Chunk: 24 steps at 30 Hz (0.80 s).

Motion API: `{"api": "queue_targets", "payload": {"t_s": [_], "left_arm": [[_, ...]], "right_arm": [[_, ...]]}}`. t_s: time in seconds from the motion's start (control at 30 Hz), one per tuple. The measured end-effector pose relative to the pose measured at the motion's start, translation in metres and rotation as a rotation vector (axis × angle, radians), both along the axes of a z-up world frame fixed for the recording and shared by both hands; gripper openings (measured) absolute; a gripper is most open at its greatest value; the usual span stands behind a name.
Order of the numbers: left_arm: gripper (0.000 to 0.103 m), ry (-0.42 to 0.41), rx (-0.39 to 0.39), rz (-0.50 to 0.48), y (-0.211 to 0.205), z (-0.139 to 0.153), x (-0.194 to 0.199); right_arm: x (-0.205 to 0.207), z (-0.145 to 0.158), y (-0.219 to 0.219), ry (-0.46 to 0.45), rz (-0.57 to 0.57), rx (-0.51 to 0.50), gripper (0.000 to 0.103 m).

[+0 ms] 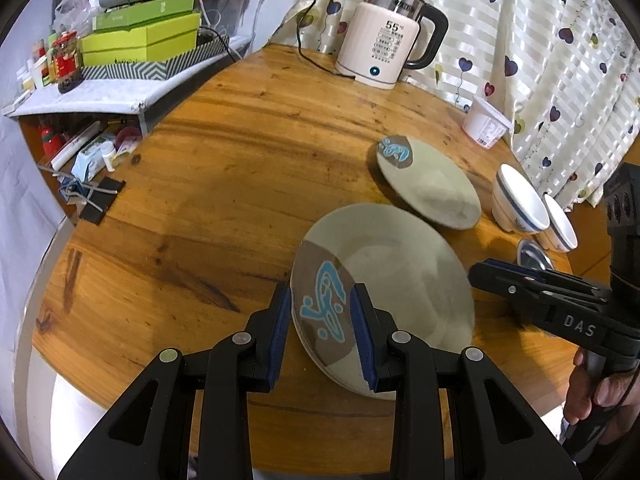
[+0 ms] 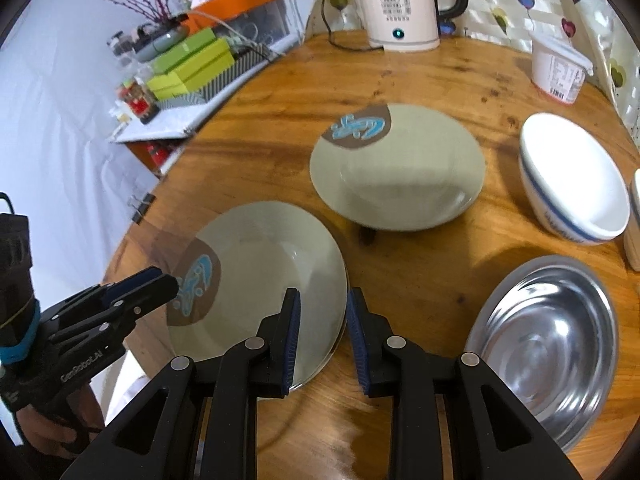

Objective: Organize plates and bowls
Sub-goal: 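Lower the plate onto the other plate and open the left gripper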

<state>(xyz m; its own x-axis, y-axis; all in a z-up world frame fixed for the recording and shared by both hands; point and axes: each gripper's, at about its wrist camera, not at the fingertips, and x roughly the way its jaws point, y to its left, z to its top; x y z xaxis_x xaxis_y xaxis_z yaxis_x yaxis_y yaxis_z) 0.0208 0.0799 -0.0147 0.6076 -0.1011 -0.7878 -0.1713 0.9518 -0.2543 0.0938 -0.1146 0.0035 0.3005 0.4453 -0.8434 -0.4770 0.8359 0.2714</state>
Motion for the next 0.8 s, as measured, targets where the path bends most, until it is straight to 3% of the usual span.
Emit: {"api": "queue_targets", "payload": {"t_s": [0.2,0.37,0.8], "left_arm": [[0.032,-0.025,0.003,-0.025,-0.004,0.009,0.0],[0.032,-0.024,0.006,-0.041,-0.01,0.011,0.004],[0.032,-0.009,0.02,-0.056,-0.018,0.009,0.012]], "right_arm": [[-0.002,0.014,-0.018,-0.048,-0.034,0.032,0.026],[-0.003,0.016,-0.028,-0.033,-0.052,0.054,0.031],[0.0,0.017,-0.044,-0.027,-0.092,0.052,0.033]]}}
